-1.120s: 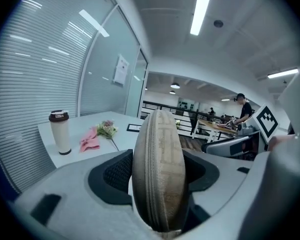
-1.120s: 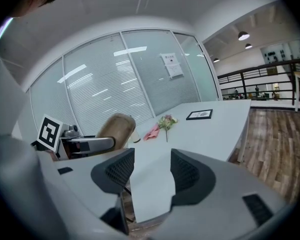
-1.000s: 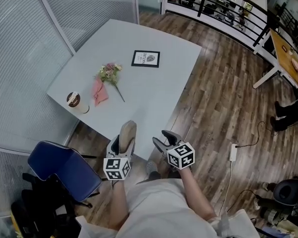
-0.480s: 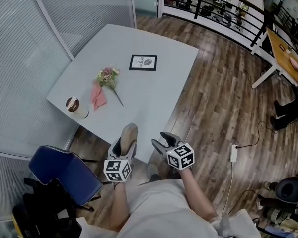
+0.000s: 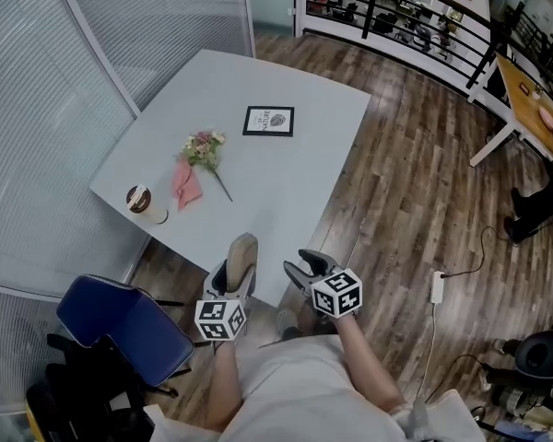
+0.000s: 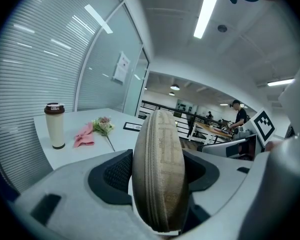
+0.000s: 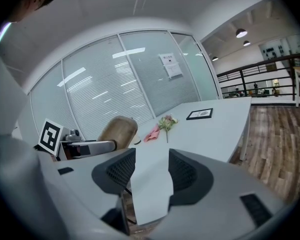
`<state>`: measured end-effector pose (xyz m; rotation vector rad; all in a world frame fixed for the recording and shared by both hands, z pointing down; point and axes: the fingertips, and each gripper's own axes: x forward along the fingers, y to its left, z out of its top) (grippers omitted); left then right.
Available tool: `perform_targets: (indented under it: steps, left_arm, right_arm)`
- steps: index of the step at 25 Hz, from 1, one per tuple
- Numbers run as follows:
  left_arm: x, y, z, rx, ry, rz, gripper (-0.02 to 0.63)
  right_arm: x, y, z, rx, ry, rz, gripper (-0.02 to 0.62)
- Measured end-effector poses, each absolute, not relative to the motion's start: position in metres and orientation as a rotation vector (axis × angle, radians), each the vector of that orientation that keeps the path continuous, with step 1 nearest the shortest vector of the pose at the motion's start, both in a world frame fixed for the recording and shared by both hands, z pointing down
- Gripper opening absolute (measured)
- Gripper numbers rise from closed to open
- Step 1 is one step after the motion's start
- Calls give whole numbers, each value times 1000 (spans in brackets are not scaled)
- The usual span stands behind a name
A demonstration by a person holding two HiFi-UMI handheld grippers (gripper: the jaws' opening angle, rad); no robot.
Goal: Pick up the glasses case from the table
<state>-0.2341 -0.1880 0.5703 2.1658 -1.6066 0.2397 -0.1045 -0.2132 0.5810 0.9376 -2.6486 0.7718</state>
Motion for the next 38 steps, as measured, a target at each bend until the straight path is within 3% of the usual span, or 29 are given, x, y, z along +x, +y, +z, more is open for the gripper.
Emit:
perform_targets:
  steps: [33, 38]
  left_arm:
    - [-236, -183, 572, 2154, -1586, 216, 275]
    - [-237, -179, 572, 2152, -1580, 196, 275]
  right_arm:
    - [-114, -206, 578, 931, -2686, 822, -2]
    - [-117, -199, 581, 911, -2677, 797, -3]
